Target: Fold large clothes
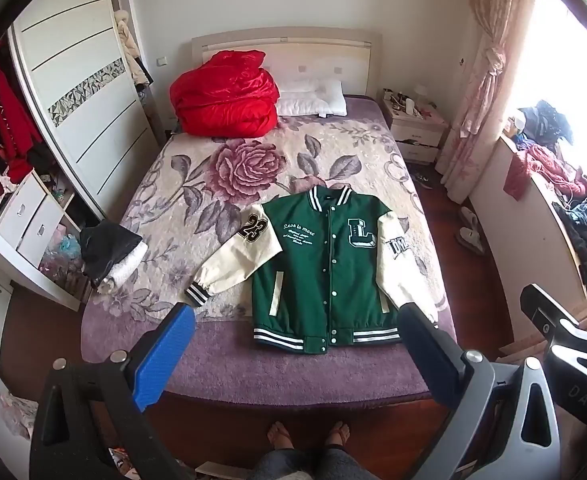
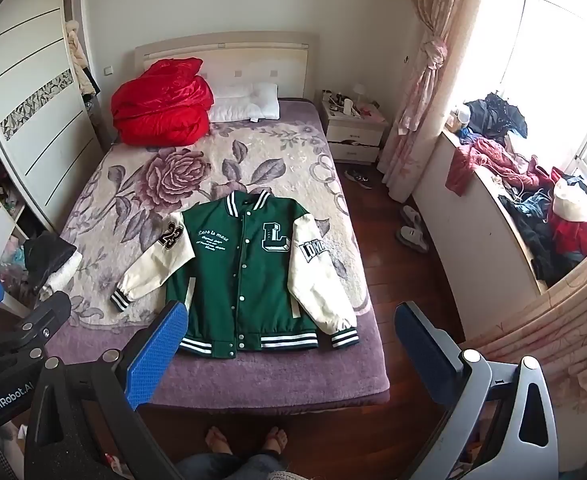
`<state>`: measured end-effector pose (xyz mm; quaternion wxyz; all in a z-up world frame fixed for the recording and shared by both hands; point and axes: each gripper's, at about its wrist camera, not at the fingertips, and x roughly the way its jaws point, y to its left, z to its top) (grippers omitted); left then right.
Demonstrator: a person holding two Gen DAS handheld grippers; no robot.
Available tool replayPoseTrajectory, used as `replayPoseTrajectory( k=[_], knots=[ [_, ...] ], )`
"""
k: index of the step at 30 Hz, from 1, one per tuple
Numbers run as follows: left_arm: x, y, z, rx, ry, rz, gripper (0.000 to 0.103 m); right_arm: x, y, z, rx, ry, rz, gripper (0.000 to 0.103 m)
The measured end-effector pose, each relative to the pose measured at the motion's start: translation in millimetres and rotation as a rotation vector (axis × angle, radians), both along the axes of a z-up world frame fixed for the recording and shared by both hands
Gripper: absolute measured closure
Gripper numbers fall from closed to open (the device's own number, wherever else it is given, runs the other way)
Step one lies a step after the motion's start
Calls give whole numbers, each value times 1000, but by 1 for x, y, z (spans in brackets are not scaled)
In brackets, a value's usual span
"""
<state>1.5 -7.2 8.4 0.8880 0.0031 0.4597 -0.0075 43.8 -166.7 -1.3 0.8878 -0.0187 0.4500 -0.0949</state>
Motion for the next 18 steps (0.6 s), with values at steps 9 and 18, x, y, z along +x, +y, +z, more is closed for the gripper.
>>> replayPoseTrajectory(
  k=[9, 18],
  knots=[
    [-2, 2, 5, -2, -6, -5, 0, -1, 1, 0, -5, -5, 2, 0],
    [-1, 4, 7, -7, -9, -7, 0, 4, 6, 16, -7, -8, 6, 0]
  ],
)
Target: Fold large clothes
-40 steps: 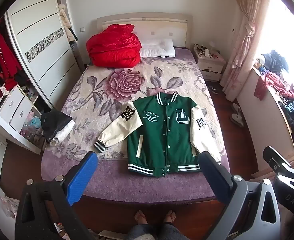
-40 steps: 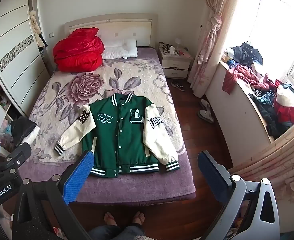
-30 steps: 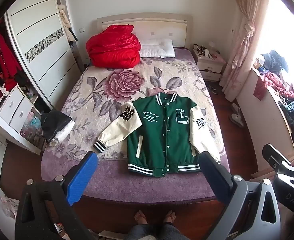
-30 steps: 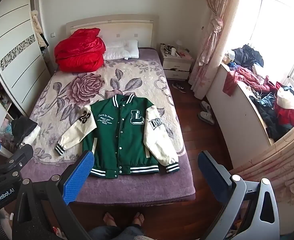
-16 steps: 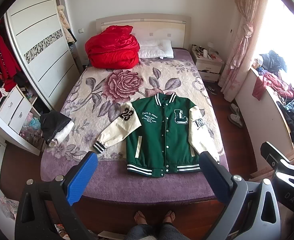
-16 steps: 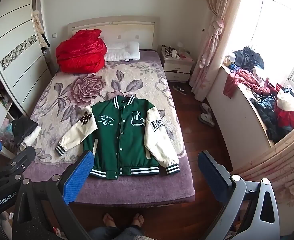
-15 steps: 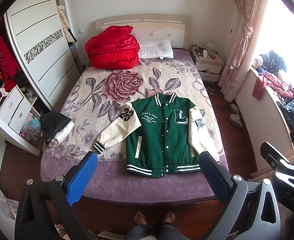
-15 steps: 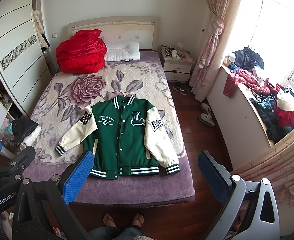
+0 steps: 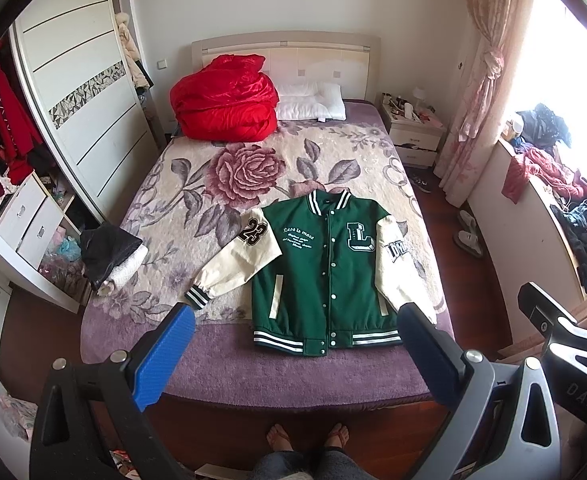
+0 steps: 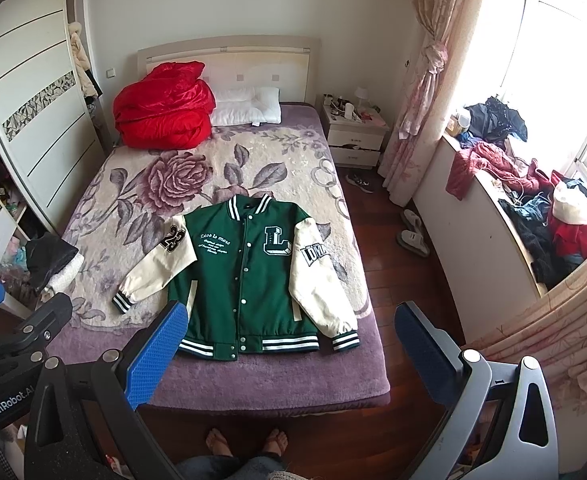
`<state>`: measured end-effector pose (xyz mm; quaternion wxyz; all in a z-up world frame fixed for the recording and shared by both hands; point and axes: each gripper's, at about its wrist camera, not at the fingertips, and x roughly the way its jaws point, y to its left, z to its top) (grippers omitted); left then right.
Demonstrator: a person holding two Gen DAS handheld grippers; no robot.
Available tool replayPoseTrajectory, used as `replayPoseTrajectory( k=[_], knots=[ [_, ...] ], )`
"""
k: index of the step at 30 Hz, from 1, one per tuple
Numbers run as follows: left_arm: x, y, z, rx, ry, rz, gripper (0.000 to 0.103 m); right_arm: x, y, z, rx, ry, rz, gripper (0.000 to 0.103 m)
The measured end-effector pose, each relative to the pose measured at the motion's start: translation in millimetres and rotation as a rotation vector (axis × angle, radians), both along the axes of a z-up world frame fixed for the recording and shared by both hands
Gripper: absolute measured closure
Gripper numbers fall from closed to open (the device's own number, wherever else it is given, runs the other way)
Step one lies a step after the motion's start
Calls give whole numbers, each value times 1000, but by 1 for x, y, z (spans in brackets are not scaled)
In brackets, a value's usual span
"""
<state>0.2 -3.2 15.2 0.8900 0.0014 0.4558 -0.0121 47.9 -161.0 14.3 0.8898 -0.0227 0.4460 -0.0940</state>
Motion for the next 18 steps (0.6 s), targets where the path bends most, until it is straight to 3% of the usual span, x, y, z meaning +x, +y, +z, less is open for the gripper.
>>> replayPoseTrajectory(
  k=[6, 11, 18],
  knots=[
    [-1, 0, -1, 3, -2, 0, 0, -3, -3, -4, 1, -1, -3, 0],
    [-1, 0, -1, -1, -3, -1, 0, 0, 8, 18, 1, -2, 5, 0],
    [-1, -1, 0, 0, -4, -1, 0, 2, 11, 23, 2, -4, 6, 0]
  ],
)
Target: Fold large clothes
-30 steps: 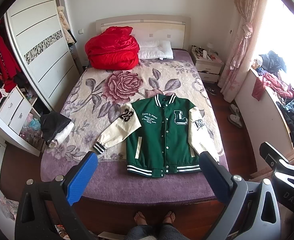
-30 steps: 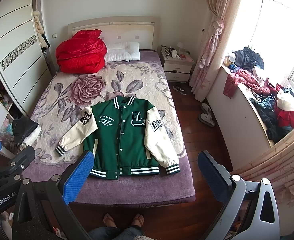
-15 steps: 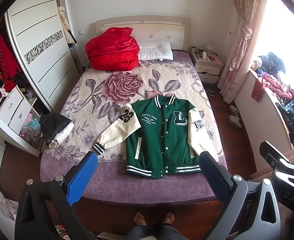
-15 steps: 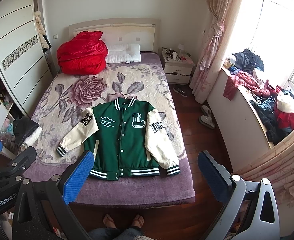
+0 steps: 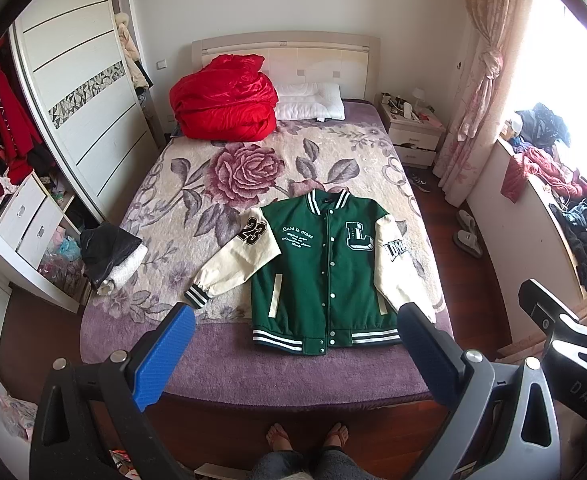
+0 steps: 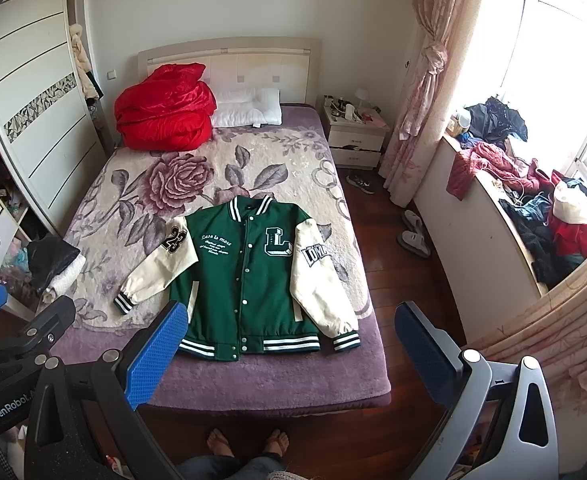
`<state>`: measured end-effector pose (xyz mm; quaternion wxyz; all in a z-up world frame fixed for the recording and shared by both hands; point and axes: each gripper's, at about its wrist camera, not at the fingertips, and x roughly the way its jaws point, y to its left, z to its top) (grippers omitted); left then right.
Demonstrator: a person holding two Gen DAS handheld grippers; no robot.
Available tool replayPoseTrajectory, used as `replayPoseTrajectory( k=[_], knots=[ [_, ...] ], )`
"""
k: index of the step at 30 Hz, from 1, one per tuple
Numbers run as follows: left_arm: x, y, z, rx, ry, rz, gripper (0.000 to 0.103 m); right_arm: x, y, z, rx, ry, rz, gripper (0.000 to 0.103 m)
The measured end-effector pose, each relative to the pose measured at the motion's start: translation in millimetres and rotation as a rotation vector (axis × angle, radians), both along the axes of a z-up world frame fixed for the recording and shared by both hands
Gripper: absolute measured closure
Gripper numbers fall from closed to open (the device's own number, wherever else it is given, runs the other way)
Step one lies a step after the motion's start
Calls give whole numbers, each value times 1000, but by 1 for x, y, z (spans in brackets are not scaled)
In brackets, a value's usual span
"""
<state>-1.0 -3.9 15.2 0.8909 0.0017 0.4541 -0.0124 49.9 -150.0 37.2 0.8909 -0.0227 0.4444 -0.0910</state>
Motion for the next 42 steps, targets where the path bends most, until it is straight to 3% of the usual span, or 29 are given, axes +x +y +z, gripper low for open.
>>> replayPoseTrajectory(
  k=[31, 37, 42],
  knots=[
    [4, -2, 3, -2, -5, 1, 0, 3, 7, 13, 5, -12, 0, 0],
    [20, -2, 2, 44, -29, 14, 0, 20, -5, 0, 36, -5, -39, 0],
    [61, 13, -27, 116, -84, 32, 0, 50, -16, -51, 75, 21, -84, 0]
  ],
)
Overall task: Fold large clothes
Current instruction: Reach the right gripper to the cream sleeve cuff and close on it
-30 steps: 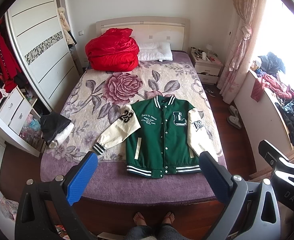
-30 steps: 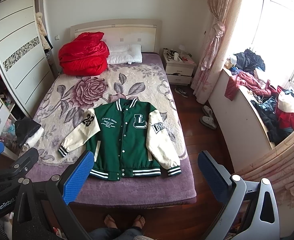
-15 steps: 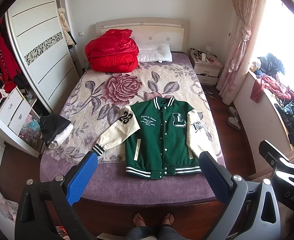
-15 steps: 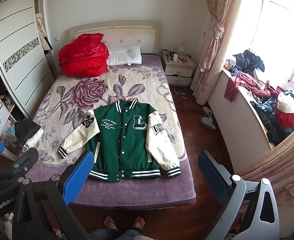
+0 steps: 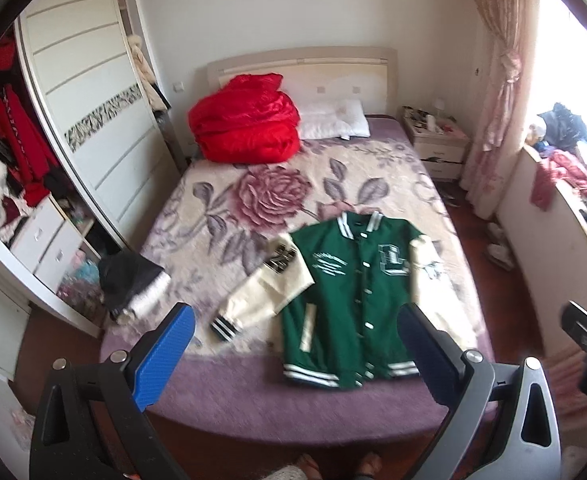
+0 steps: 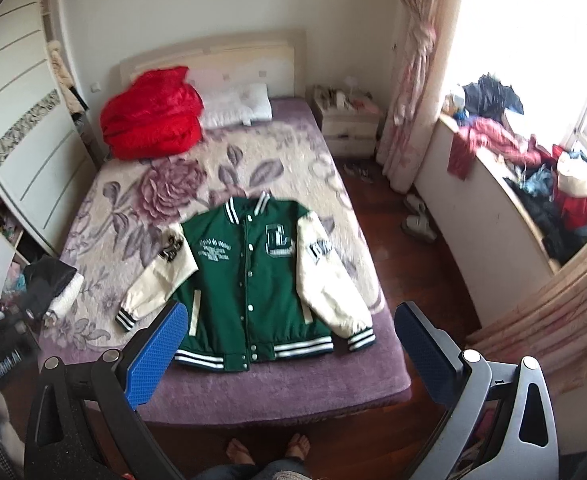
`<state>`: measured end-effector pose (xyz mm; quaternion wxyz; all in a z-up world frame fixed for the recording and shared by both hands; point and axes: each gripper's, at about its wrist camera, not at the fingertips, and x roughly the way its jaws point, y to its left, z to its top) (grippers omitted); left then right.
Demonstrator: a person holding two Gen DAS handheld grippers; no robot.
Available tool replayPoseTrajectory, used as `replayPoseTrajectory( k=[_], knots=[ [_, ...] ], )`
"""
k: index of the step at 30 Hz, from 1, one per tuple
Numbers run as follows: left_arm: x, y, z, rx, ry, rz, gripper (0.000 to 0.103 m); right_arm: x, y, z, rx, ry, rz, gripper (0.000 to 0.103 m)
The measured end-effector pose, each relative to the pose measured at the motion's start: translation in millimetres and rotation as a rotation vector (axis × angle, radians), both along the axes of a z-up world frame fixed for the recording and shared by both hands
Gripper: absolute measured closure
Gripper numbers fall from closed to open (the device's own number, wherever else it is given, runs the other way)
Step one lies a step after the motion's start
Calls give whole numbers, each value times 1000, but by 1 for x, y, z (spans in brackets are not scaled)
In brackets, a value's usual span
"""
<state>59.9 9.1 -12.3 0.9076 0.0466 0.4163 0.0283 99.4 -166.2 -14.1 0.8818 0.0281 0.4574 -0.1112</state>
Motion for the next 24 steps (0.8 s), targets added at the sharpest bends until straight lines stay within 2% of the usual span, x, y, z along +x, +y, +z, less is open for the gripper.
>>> replayPoseTrajectory(
  k=[4, 6, 10, 12, 15, 19, 22, 24],
  knots=[
    [40, 9, -60, 60, 7, -13, 0, 38, -24, -75, 25, 98, -78, 0],
    [63, 9, -97, 82, 66, -5, 0, 55, -44, -118, 36, 153, -128, 0],
    [104, 5, -181, 76, 203, 15, 0, 87, -97, -217, 58, 265, -199, 0],
    [117, -2, -220, 91, 248, 30, 0, 106, -132, -277, 102, 338, -241, 0],
    [139, -16, -278, 134, 305, 57, 0, 136, -182, -359, 159, 396, -272, 0],
    [168, -35, -362, 200, 380, 100, 0, 183, -251, -489, 200, 513, -295, 0],
    [181, -43, -414, 222, 447, 138, 0, 184, -298, -557, 252, 580, -396, 0],
    [187, -44, -444, 203, 500, 173, 0, 166, -331, -600, 355, 592, -502, 0]
  ],
)
